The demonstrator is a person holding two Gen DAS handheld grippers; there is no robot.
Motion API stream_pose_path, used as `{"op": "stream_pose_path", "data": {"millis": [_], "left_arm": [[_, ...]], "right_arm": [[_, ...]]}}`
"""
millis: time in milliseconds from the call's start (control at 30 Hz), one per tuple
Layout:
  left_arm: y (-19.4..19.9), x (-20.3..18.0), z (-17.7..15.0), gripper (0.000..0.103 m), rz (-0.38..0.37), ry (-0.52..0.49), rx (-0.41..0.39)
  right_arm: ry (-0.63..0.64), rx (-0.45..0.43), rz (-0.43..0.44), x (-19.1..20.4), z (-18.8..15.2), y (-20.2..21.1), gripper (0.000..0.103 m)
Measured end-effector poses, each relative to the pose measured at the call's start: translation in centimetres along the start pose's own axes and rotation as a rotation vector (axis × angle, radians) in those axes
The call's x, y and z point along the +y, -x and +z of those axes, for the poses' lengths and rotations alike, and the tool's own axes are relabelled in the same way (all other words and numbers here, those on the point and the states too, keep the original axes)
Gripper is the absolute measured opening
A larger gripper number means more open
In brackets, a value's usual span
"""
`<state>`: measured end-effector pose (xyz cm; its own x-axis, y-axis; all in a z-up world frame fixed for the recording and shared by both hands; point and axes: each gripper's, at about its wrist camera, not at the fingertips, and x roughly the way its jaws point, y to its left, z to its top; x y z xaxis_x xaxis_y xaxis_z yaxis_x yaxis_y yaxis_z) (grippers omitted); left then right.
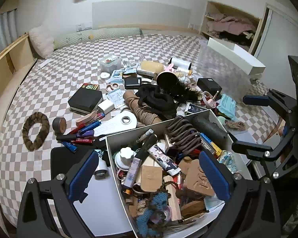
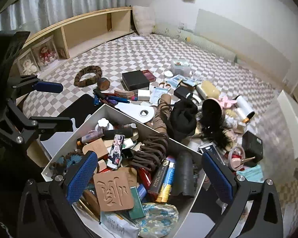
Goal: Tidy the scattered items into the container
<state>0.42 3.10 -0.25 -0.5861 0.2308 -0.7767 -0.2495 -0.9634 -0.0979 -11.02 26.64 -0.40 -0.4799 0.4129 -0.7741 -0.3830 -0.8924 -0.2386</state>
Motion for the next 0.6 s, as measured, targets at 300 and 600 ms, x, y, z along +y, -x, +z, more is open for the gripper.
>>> {"op": "stream_pose_path", "data": {"millis": [300,600], "left_arm": [[1.9,-1.3,-1.9,0.102,0.021,-0.033,-0.072],[2.9,-1.1,-2.8,0.102,0.004,-0.002,-0.117]], "right_arm": [[-0.033,-0.079,-0.028,0.6,-2.2,2.5,0.103],[-0.118,-0.175,-0.076,1.1,-4.9,4.7,0.103]]}}
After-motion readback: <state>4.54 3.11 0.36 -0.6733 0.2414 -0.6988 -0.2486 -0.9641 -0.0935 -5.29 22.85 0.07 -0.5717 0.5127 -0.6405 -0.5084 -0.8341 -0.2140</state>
